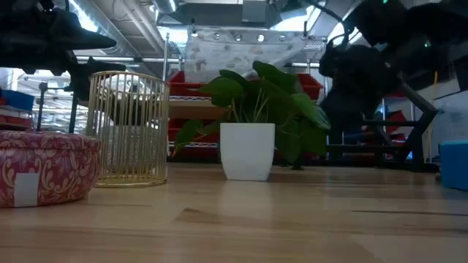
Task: Stock shelves
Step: Put the white plotted plant on the shelf
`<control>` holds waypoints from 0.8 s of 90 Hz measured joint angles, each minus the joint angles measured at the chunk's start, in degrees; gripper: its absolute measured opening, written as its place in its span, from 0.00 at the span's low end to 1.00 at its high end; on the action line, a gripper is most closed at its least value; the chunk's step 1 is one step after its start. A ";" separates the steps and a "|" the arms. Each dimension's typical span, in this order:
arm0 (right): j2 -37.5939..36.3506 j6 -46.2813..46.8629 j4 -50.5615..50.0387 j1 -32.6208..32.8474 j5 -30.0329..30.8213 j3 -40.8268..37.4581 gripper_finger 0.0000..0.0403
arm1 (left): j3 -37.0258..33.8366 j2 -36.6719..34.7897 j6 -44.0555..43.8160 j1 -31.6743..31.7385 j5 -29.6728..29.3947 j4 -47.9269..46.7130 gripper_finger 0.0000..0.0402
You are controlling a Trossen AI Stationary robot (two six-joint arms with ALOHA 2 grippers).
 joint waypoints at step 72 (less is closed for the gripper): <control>25.77 -10.70 30.08 7.55 3.99 2.23 0.88 | -0.04 0.02 -5.93 0.00 -1.87 4.49 0.59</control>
